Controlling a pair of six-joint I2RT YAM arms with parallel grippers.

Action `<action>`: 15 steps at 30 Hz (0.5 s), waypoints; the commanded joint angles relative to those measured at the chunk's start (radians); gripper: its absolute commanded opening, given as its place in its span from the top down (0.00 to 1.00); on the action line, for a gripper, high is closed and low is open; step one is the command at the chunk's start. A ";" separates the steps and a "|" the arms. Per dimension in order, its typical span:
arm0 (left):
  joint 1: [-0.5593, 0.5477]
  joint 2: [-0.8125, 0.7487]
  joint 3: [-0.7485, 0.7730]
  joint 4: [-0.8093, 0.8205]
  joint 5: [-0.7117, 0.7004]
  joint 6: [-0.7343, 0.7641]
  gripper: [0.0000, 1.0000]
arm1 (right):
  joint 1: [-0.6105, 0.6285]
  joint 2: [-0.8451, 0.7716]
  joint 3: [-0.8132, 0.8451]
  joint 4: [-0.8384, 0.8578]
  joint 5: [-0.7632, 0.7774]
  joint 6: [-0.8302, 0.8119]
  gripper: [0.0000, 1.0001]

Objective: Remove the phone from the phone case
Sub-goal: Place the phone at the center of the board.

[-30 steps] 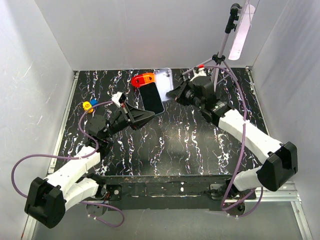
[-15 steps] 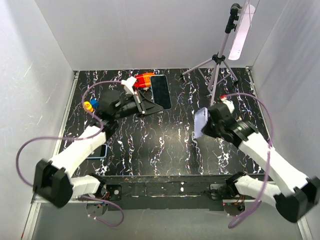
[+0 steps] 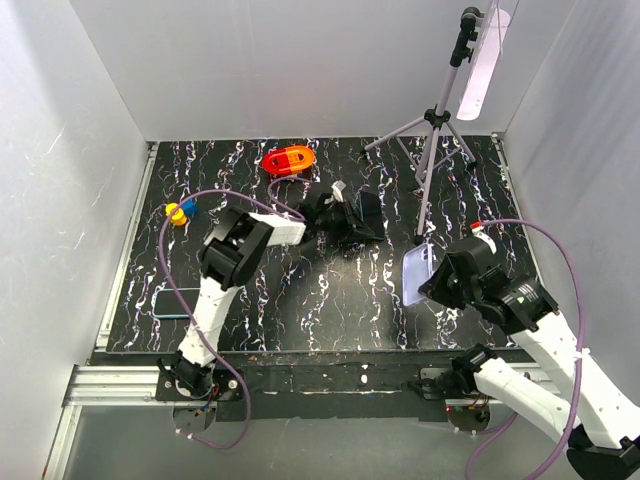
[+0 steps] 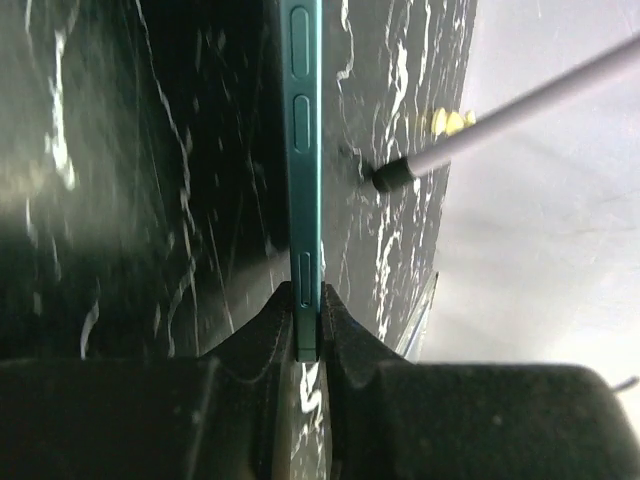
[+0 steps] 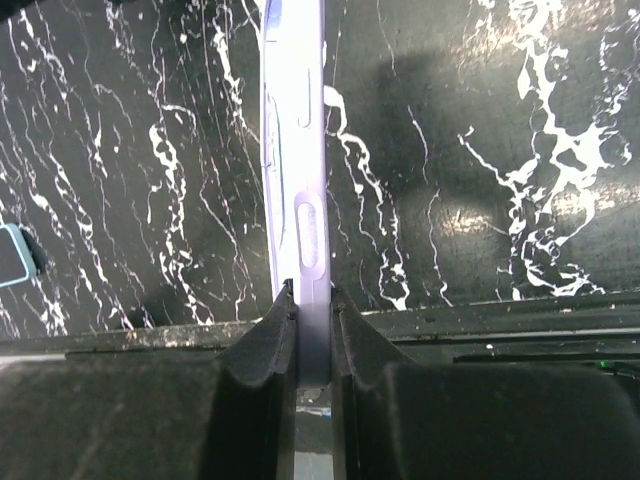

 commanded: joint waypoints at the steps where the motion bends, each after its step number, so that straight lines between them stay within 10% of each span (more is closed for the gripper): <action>1: -0.003 0.087 0.172 0.097 0.037 -0.076 1.00 | -0.003 -0.058 -0.015 0.016 -0.071 -0.001 0.99; 8: -0.005 0.225 0.339 -0.005 0.023 -0.106 1.00 | -0.003 -0.051 -0.062 0.088 -0.200 -0.026 0.99; 15: 0.002 0.197 0.372 -0.194 0.008 -0.038 0.54 | -0.002 -0.043 -0.144 0.174 -0.309 -0.029 0.99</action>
